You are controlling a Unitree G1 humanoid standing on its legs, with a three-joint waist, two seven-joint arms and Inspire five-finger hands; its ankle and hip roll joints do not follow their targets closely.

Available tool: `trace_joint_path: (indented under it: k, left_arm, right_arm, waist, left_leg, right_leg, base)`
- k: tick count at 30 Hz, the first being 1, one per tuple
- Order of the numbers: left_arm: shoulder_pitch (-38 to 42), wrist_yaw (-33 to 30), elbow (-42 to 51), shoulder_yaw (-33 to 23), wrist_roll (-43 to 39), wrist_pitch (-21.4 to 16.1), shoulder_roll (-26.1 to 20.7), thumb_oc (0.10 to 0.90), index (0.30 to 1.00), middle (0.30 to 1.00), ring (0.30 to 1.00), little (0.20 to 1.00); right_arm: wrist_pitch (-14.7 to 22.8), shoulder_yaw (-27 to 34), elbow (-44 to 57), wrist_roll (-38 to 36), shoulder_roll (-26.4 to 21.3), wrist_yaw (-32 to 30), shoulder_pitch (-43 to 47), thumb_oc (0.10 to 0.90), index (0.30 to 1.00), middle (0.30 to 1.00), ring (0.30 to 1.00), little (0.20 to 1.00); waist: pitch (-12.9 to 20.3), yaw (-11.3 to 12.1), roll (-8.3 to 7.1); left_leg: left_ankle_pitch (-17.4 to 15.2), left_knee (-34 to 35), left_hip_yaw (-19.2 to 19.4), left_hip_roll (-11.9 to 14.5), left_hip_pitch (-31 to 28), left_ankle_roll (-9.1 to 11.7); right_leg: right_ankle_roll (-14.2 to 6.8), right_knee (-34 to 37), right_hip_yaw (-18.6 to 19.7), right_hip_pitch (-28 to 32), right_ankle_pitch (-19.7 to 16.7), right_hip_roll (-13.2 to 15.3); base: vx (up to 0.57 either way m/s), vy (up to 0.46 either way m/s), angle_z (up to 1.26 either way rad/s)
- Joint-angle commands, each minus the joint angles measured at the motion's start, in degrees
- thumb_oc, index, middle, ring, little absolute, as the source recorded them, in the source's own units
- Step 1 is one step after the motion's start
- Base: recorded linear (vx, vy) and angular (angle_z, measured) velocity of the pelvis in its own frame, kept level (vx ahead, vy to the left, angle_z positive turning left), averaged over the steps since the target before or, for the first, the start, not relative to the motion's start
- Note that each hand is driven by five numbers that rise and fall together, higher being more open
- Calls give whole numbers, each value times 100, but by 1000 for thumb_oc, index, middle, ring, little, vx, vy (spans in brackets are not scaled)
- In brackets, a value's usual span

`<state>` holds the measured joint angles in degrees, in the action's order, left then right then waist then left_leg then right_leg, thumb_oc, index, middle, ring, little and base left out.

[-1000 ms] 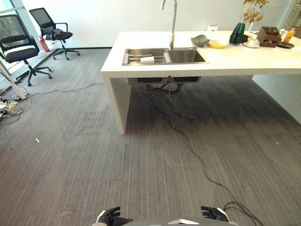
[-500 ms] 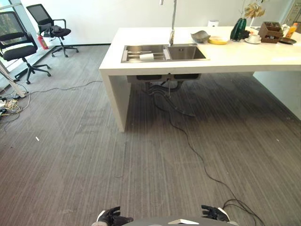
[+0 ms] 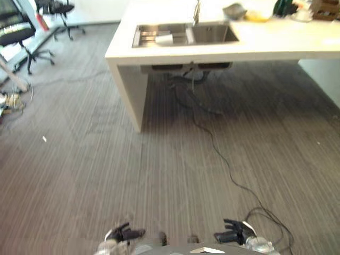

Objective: Place the dishes in the dishwasher.

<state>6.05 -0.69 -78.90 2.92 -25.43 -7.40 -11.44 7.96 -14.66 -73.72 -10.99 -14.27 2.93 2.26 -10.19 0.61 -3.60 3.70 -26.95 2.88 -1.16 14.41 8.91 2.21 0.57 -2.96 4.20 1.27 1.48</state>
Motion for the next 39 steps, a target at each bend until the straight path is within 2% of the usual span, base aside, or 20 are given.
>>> trace_joint_path:
  k: [1,5,10,12,14,15,16,17,18,20,21,22,24,25,26,28,33,36,37,39]
  left_arm:
    - [-2,75,-177,212,141,6,125,800,900,900,900,900]
    - [-199,126,-222,173,111,3,205,800,900,900,900,900]
    - [-272,12,-313,-165,57,-25,-36,800,900,900,900,900]
    - [-178,-113,-145,-352,-80,-108,-201,800,900,900,900,900]
    - [-11,-230,7,-342,-74,-163,-310,800,900,900,900,900]
    - [274,-408,207,-352,-59,-196,-484,800,900,900,900,900]
    - [283,-410,207,-357,-58,-194,-485,800,900,900,900,900]
    - [673,-692,267,-520,-103,-259,-787,800,900,900,900,900]
    - [676,-693,265,-518,-102,-259,-782,800,900,900,900,900]
    - [1041,-1108,860,-590,-69,-448,-996,800,900,900,900,900]
    - [1041,-1108,860,-590,-69,-448,-996,800,900,900,900,900]
    - [1542,-1977,1866,-715,159,-893,-1285,800,900,900,900,900]
    - [1537,-1990,1881,-719,169,-884,-1281,800,900,900,900,900]
    - [1574,-2680,3037,-687,761,-1008,-1391,800,900,900,900,900]
    - [1574,-2680,3037,-687,761,-1008,-1391,800,900,900,900,900]
    - [1581,-3378,4178,-649,1917,-1058,-1662,800,900,900,900,900]
    - [1257,-3988,5629,-1045,3158,-936,-1824,800,900,900,900,900]
    - [806,-4202,6537,-1517,3959,-824,-2009,800,900,900,900,900]
    - [692,-4080,6887,-1590,4275,-788,-2181,800,900,900,900,900]
    - [550,-3888,7181,-1648,4529,-817,-2346,800,900,900,900,900]
  right_arm:
    - [-11,-53,-132,25,-386,25,-173,800,900,900,900,900]
    - [0,-42,-250,206,-392,27,-251,800,900,900,900,900]
    - [3,95,-308,173,-270,-9,-279,800,900,900,900,900]
    - [35,124,-212,63,-166,0,-329,800,900,900,900,900]
    - [55,128,-143,-12,-162,33,-291,800,900,900,900,900]
    - [82,120,-22,-15,-189,-4,-241,800,900,900,900,900]
    - [80,120,-21,-15,-189,-5,-232,800,900,900,900,900]
    - [122,233,74,-170,-179,-54,-172,800,900,900,900,900]
    - [122,236,72,-170,-183,-53,-172,800,900,900,900,900]
    - [154,261,134,-191,-191,-97,-196,800,900,900,900,900]
    - [154,261,134,-191,-191,-97,-196,800,900,900,900,900]
    - [267,65,311,-122,-131,-114,-468,800,900,900,900,900]
    - [266,64,312,-121,-130,-116,-466,800,900,900,900,900]
    - [290,77,283,-134,-115,-162,-653,800,900,900,900,900]
    - [290,77,283,-134,-115,-162,-653,800,900,900,900,900]
    - [271,116,318,-115,-118,-200,-921,800,900,900,900,900]
    - [263,148,-35,6,-37,-185,-1071,800,900,900,900,900]
    - [290,299,-123,-85,-98,-44,-1076,800,900,900,900,900]
    - [333,390,-38,-185,-218,6,-1039,800,900,900,900,900]
    - [370,390,166,-204,-352,8,-973,800,900,900,900,900]
  waist:
    - [236,15,130]
    - [364,364,199]
    - [688,505,131]
    - [814,507,11]
    - [803,449,107]
    - [712,288,178]
    - [691,273,163]
    - [547,83,344]
    - [548,76,317]
    - [456,-77,453]
    - [456,-77,453]
    - [326,-329,407]
    - [328,-344,423]
    - [339,-464,316]
    - [339,-464,316]
    - [372,-647,172]
    - [554,-502,122]
    - [575,-431,93]
    - [520,-396,46]
    - [394,-325,-35]
  left_leg:
    - [164,1558,537,183,-206,-412]
    - [683,3049,651,349,275,-391]
    - [1168,3047,843,415,-31,-439]
    - [984,3094,899,230,-292,-627]
    - [846,3158,914,246,-603,-713]
    - [566,3195,775,176,-1045,-811]
    - [563,3190,765,158,-1050,-814]
    - [399,3195,620,224,-1425,-926]
    - [364,3195,614,185,-1439,-928]
    - [157,3195,467,182,-1738,-998]
    - [157,3195,467,182,-1738,-998]
    - [-75,3195,109,21,-2137,-948]
    - [-60,3195,95,40,-2125,-943]
    - [-287,3195,-186,-91,-2357,-861]
    - [-287,3195,-186,-91,-2357,-861]
    - [-599,3195,-506,-95,-2598,-732]
    - [-461,3190,-619,53,-2702,-612]
    - [-296,2365,-661,117,-2450,-383]
    - [-58,1571,-452,123,-2218,-169]
    - [64,570,-396,41,-1749,-43]
  right_leg:
    - [-624,313,179,648,143,-49]
    - [-694,442,531,1282,524,-52]
    - [-848,-94,773,1583,599,139]
    - [-1095,-990,791,1289,26,274]
    - [-1350,-1935,836,870,-840,156]
    - [-1488,-3038,608,449,-1331,157]
    - [-1487,-3090,595,440,-1299,173]
    - [-1445,-3946,462,2,-1427,-31]
    - [-1449,-3971,459,13,-1381,7]
    - [-1308,-4338,287,-574,-1037,-38]
    - [-1308,-4338,287,-574,-1037,-38]
    - [-1131,-3576,148,-1273,-467,-4]
    - [-1125,-3534,126,-1262,-501,-18]
    - [-1088,-2117,130,-1426,-501,49]
    - [-1088,-2117,130,-1426,-501,49]
    - [-1217,-781,516,-1413,-672,38]
    - [-1104,-494,400,-941,-720,71]
    - [-985,-388,237,-610,-689,114]
    - [-905,-311,173,-384,-597,178]
    - [-804,-201,176,-194,-558,243]
  base:
    - [413,65,19]
    - [453,113,-5]
    - [438,159,-84]
    - [442,235,-53]
    - [360,249,-50]
    - [355,217,-12]
    - [493,303,36]
    - [247,149,77]
    - [389,228,81]
    - [282,123,53]
    - [594,67,39]
    - [458,19,15]
    - [403,-31,41]
    - [353,-79,42]
    - [508,-116,62]
    - [459,-170,81]
    - [319,-151,103]
    - [276,-150,2]
    - [216,-138,46]
    - [188,-136,51]
